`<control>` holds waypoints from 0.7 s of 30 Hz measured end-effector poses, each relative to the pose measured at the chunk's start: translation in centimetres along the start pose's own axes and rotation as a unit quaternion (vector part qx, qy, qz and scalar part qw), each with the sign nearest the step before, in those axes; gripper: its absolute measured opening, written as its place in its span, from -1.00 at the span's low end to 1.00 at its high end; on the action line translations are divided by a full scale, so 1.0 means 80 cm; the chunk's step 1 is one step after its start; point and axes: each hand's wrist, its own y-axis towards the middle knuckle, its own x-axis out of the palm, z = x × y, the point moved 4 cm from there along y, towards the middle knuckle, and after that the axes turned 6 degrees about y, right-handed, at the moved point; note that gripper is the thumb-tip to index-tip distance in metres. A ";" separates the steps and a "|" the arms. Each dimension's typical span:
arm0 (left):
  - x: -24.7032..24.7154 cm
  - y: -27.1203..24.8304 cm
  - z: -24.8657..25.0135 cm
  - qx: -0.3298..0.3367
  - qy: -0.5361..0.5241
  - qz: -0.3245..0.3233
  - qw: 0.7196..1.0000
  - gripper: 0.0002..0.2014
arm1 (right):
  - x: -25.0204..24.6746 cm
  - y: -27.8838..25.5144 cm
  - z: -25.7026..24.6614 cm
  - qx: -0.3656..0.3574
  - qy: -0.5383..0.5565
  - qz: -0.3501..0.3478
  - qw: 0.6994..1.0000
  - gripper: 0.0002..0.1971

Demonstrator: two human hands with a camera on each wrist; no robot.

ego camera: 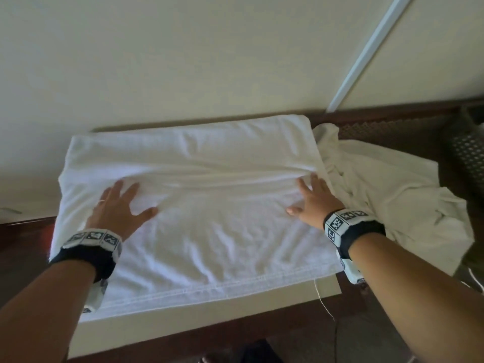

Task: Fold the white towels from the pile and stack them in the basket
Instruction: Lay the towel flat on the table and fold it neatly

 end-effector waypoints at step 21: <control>0.141 -0.349 -0.098 0.087 0.125 -0.015 0.988 -0.16 | 0.191 -0.257 0.024 -0.146 -0.123 0.077 0.979 0.07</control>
